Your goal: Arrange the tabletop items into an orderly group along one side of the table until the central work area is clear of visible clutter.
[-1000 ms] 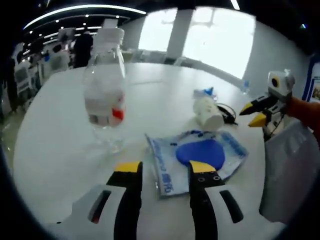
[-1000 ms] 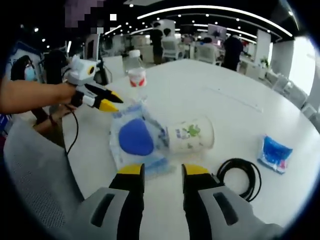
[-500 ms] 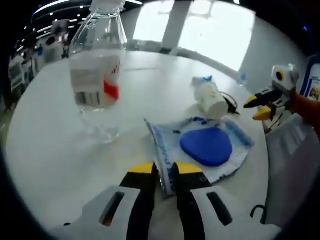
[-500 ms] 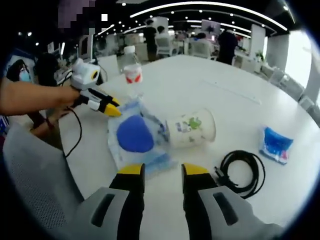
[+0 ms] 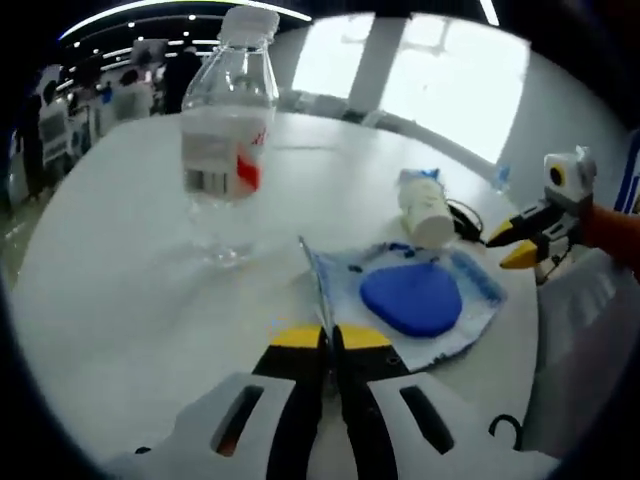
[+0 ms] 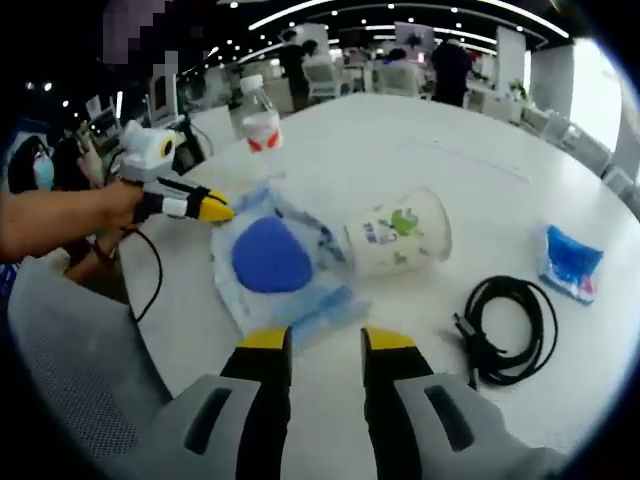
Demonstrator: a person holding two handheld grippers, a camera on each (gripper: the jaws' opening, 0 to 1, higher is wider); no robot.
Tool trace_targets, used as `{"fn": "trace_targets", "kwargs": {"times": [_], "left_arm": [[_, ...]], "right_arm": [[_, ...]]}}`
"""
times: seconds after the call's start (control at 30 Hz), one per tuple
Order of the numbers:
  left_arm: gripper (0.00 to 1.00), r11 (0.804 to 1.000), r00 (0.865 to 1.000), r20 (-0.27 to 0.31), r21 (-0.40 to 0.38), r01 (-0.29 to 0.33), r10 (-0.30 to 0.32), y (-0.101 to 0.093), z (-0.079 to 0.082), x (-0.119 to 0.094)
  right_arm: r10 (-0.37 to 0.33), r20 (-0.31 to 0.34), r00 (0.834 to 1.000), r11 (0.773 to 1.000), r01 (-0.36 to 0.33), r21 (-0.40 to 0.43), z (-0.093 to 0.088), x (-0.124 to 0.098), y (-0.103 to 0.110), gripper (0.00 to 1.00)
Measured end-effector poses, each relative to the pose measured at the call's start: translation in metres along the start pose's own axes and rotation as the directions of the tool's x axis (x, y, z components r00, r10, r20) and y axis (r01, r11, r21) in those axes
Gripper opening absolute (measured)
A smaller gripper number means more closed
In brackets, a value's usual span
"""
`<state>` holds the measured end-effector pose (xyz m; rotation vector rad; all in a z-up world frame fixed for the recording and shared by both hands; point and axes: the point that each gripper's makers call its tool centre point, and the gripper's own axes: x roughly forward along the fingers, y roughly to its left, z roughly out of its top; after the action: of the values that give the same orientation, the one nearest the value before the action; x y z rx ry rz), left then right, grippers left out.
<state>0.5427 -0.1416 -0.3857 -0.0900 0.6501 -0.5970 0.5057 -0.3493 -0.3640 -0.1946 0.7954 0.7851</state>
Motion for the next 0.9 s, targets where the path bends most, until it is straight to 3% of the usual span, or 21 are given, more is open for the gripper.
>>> {"fn": "trace_targets", "kwargs": {"times": [0.4, 0.5, 0.9], "left_arm": [[0.0, 1.0, 1.0, 0.009, -0.024, -0.021, 0.021, -0.003, -0.006, -0.012], [0.0, 0.999, 1.0, 0.012, -0.028, -0.022, 0.022, -0.014, -0.006, -0.017], [0.04, 0.999, 0.999, 0.005, -0.001, -0.033, 0.033, -0.017, -0.002, -0.011]], "right_arm": [[0.013, -0.037, 0.999, 0.995, -0.01, 0.1, -0.001, 0.021, 0.007, 0.24], [0.015, -0.054, 0.998, 0.994, -0.009, 0.113, -0.005, 0.025, 0.007, 0.23], [0.018, -0.071, 0.997, 0.985, -0.006, 0.172, -0.008, 0.035, 0.005, 0.17]]}}
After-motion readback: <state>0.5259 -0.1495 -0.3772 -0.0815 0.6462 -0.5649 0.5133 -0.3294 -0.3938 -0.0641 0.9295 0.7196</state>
